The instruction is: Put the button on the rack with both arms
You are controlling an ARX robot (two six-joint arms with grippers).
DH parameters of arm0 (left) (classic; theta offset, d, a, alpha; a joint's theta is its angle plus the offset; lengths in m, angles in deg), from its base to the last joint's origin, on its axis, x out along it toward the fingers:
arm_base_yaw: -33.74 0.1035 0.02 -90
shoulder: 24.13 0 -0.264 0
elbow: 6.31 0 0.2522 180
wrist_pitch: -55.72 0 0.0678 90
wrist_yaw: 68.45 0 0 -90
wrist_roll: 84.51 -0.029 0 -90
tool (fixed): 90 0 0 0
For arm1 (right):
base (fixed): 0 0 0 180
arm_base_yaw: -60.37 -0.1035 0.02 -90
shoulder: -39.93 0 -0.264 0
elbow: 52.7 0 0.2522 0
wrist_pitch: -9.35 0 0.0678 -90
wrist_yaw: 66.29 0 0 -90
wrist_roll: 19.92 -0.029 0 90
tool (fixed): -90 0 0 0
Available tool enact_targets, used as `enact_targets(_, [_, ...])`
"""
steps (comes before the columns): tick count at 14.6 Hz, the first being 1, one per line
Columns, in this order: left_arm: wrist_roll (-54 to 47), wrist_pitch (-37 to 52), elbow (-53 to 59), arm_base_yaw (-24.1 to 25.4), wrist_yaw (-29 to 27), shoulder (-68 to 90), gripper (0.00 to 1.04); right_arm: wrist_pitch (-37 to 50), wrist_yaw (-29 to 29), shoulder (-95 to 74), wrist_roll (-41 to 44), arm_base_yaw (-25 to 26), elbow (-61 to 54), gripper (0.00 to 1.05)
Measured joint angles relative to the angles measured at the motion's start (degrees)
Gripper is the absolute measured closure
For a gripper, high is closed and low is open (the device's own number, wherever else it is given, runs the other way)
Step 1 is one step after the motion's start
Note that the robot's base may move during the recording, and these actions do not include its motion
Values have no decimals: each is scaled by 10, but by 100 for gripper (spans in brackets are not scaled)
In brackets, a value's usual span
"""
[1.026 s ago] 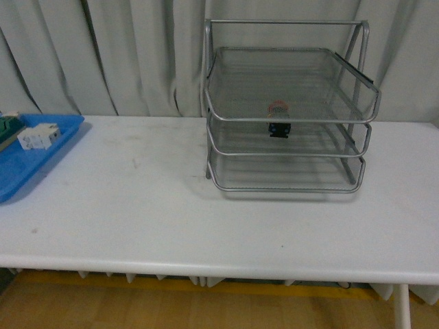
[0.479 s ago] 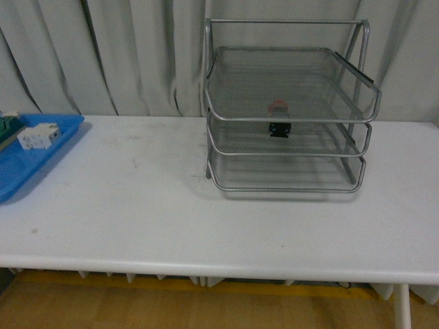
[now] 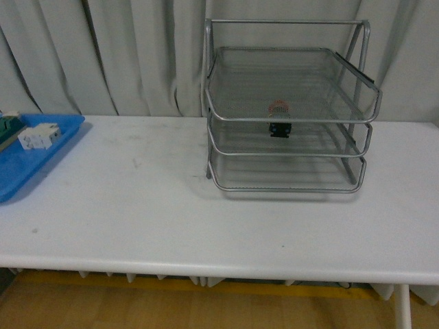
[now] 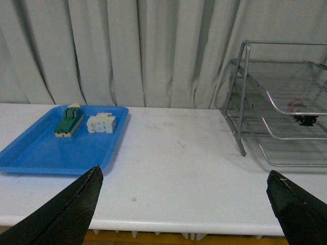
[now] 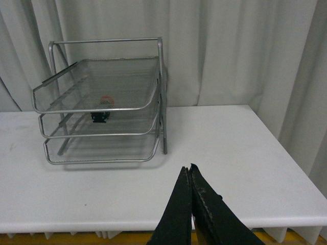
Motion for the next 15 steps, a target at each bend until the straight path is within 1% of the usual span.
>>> enact_targets(3, [0,0,0,0,0,0,7,0,0,0,0,0,0,103])
enact_targets(4, [0,0,0,0,0,0,7,0,0,0,1,0,0,99])
enact_targets(11, [0,0,0,0,0,0,7,0,0,0,1,0,0,9])
enact_targets(12, [0,0,0,0,0,0,7,0,0,0,1,0,0,5])
enact_targets(13, [0,0,0,0,0,0,7,0,0,0,1,0,0,7])
enact_targets(15, [0,0,0,0,0,0,7,0,0,0,1,0,0,6])
